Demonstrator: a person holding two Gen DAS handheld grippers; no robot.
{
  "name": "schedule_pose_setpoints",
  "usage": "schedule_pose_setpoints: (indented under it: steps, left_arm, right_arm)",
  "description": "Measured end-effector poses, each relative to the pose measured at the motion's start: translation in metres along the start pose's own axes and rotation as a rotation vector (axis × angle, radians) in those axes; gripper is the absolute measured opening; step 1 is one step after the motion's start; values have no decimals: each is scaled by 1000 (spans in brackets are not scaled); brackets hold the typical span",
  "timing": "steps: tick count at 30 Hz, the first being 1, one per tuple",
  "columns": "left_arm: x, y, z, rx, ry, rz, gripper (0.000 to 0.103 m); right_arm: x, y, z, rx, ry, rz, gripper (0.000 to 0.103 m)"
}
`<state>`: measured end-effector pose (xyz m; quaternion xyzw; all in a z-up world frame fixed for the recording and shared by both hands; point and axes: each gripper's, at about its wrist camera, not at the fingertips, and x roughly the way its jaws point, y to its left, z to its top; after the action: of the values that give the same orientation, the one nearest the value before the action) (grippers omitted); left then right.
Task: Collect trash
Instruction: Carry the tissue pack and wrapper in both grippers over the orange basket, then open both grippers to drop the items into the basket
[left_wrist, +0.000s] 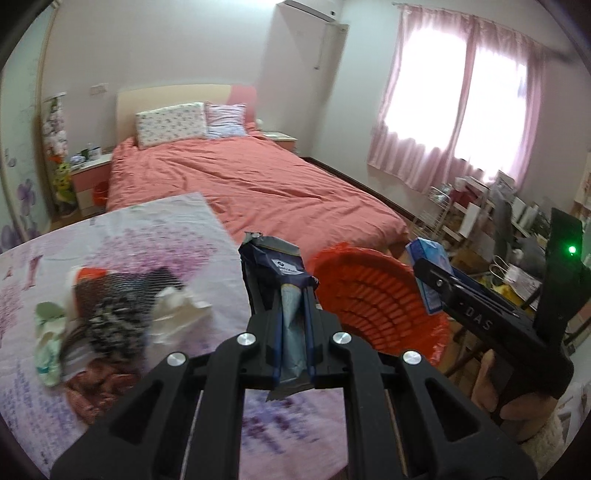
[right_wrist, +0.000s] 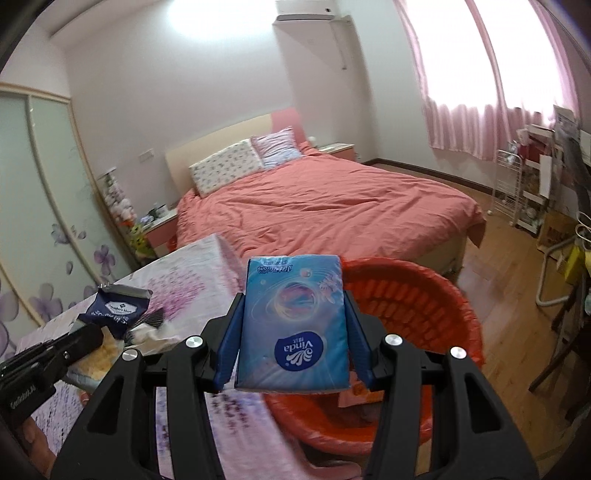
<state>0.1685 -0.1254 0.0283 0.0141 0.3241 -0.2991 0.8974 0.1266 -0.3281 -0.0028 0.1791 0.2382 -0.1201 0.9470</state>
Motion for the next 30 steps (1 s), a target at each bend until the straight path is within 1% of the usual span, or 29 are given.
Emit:
schedule_pose_setpoints:
  steps: [10,15,21,22,23,24,25,26,27,30]
  left_arm:
    - [58,-46,4,49,48,-90,11]
    - [85,-61,1,68,84,-112,11]
    - [113,-75,1,86,120,-119,12]
    - [117,-77,1,86,124,-112,15]
    - [122,-78,1,84,133,-108,24]
    - [126,-77,1,80,138,-102,30]
    - [129,-76,2,78,140,-92,44]
    - [131,-74,1,75,143,-79,49]
    - [134,-73,0,74,150,-74,49]
    - [137,-66,-3,70,167,-53,50]
  right_arm:
    - [15,-44,0,67,3,-44,51]
    - [22,-61,0,101,11,-55,51]
    - [32,-75,1,144,22,-52,52]
    - [34,-78,1,155,24,-47,52]
    - [36,-81,3,162,27,-44,53]
    - [37,-84,3,170,28,-42,54]
    - [38,-86,3,179,29,-40,58]
    - [39,-88,3,186,31,-39,61]
    - [39,-89,4,190,30,-38,66]
    - [38,-90,2,190,34,-49,66]
